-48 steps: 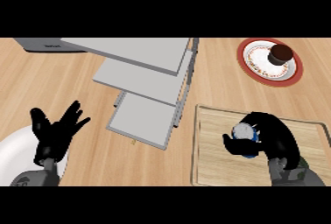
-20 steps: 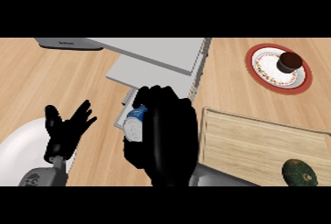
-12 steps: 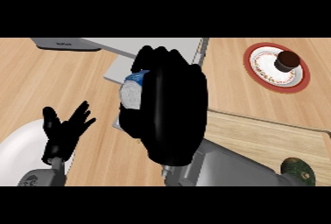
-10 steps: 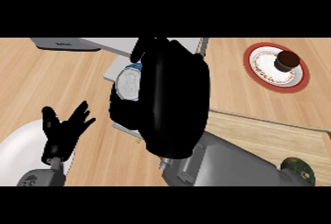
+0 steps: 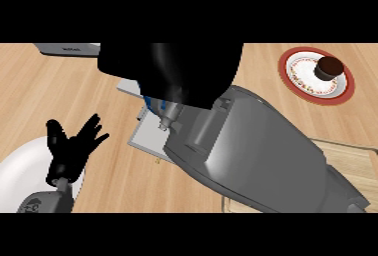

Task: Pick the can from the tray and place it in the tiered shelf

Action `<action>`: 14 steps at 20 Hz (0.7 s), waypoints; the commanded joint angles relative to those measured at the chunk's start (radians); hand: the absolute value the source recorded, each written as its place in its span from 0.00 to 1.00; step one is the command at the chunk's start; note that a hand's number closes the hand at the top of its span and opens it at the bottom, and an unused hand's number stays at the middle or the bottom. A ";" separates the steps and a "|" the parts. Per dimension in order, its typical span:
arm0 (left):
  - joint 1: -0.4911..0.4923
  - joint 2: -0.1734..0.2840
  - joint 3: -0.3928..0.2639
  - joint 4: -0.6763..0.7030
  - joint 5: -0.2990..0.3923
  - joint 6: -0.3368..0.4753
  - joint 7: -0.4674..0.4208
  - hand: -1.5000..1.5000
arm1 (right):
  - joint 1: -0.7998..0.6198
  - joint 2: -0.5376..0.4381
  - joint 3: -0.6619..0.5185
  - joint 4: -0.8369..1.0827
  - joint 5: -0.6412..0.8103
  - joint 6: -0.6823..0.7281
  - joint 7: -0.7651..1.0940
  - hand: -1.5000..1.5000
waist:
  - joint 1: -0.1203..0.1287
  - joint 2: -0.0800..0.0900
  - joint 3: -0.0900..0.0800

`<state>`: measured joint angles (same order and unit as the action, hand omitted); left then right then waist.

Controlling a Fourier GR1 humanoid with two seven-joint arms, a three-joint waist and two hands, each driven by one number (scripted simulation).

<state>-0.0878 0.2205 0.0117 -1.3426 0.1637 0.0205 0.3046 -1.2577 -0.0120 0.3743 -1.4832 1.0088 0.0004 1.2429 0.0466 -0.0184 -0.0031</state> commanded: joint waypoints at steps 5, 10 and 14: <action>0.016 0.010 0.020 -0.008 0.023 -0.016 0.014 0.50 | -0.190 0.011 -0.072 0.209 -0.117 0.080 0.230 1.00 | -0.003 0.014 0.000; 0.037 -0.005 0.004 0.007 -0.005 -0.007 -0.019 0.50 | -0.242 0.011 -0.090 0.313 -0.130 0.062 0.196 1.00 | -0.016 0.016 0.000; 0.063 -0.005 0.025 0.010 0.013 -0.017 -0.038 0.50 | -0.211 0.011 -0.075 0.360 -0.122 0.012 0.157 1.00 | -0.023 0.016 0.001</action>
<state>-0.0748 0.2180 0.0270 -1.3534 0.1669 0.0151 0.2786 -1.4733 -0.0112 0.2989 -1.1613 0.8840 0.0327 1.2189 0.0334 -0.0049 0.0001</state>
